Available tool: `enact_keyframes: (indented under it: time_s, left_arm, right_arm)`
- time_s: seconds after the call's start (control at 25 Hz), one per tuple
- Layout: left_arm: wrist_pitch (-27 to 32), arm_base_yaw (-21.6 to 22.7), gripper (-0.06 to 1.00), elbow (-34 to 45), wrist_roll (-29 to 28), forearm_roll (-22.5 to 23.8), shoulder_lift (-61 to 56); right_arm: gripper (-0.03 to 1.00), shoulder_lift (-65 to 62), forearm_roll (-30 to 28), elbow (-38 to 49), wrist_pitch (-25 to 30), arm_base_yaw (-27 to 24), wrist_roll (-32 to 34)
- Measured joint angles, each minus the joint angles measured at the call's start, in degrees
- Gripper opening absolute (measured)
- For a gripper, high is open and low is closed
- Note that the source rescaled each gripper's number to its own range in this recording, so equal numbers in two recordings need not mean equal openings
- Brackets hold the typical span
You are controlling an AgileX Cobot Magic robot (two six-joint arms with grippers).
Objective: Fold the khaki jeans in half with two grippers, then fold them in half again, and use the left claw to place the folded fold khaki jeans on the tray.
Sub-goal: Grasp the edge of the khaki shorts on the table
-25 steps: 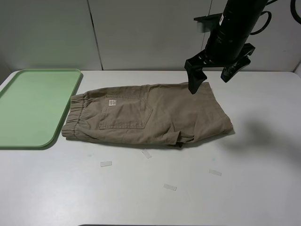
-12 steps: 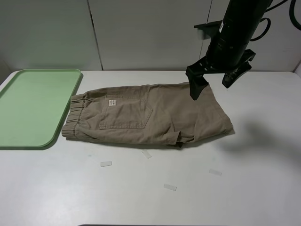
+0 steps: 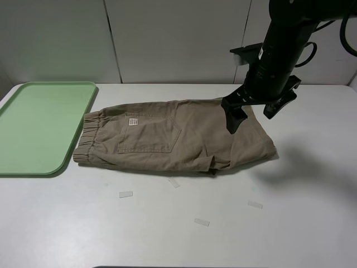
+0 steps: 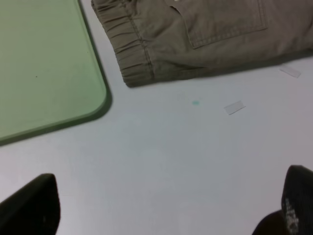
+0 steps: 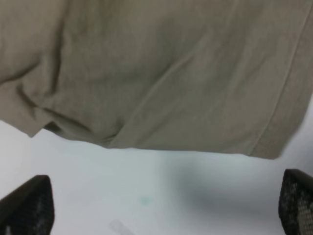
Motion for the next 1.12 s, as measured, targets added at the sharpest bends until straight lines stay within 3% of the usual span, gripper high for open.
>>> enact_keyframes:
  time_s: [0.12, 0.28, 0.48, 0.76, 1.12]
  left_arm:
    - [0.0, 1.7, 0.89, 0.0, 0.0, -0.3, 0.0]
    - [0.0, 7.8, 0.89, 0.0, 0.0, -0.3, 0.0]
    - [0.0, 15.1, 0.89, 0.0, 0.0, -0.3, -0.1]
    - [0.2, 16.1, 0.89, 0.0, 0.0, -0.3, -3.2]
    - [0.5, 16.1, 0.89, 0.0, 0.0, -0.3, -3.4]
  right_arm:
    - [1.00, 0.0, -1.0, 0.0, -2.0, 0.0, 0.0]
    - [1.00, 0.2, -1.4, 0.0, -4.4, -0.4, 0.0]
    - [1.00, 2.6, -1.1, -0.1, -7.3, -5.5, 0.0]
    - [1.00, 9.6, 1.3, -6.2, -8.5, -12.2, -2.3]
    - [1.00, 19.4, 0.8, -13.4, -9.1, -14.4, -4.4]
